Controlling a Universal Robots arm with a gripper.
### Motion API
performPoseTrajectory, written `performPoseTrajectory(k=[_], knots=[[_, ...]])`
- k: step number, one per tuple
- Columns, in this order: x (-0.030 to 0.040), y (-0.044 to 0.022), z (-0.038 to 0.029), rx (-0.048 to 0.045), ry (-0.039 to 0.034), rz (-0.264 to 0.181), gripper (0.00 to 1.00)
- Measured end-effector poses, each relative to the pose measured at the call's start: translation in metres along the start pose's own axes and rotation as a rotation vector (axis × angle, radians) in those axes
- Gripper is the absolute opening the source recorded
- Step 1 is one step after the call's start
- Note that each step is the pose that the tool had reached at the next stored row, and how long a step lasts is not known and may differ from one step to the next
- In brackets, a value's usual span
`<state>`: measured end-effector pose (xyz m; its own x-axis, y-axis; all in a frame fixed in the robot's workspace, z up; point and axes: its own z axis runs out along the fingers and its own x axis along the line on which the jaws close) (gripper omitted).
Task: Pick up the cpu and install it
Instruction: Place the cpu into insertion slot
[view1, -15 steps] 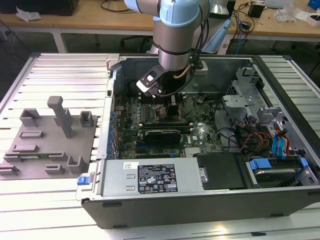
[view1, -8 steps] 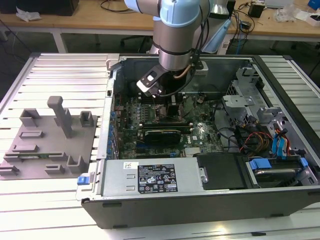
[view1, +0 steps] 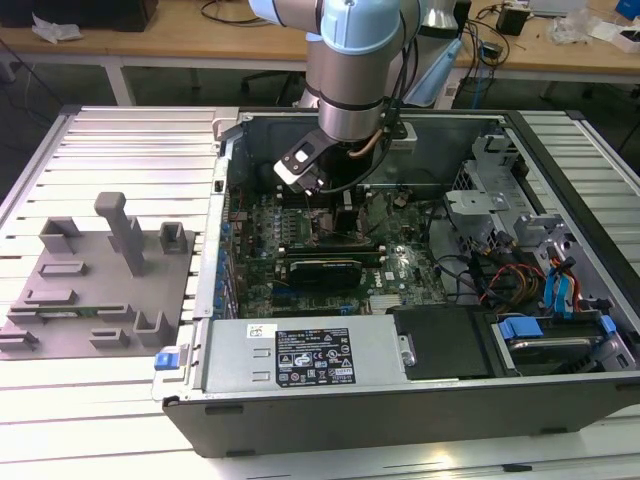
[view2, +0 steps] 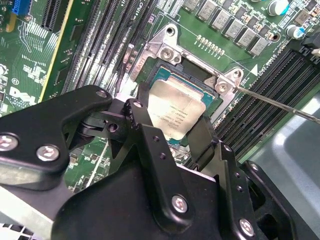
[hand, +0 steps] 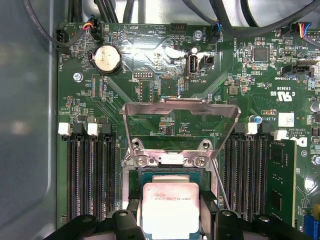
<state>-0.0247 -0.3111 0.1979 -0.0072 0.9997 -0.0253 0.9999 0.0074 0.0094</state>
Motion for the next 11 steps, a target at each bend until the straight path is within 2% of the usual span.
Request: performPoseTrajectory(k=[3,4,11], knots=[[0.0000,0.0001,0.0000,-0.0001,0.0001,0.000,0.55],[0.0000,0.0001,0.0000,-0.0001,0.0001,0.000,0.62],[0.0006,0.0001,0.0000,-0.0001,0.0001,0.000,0.62]])
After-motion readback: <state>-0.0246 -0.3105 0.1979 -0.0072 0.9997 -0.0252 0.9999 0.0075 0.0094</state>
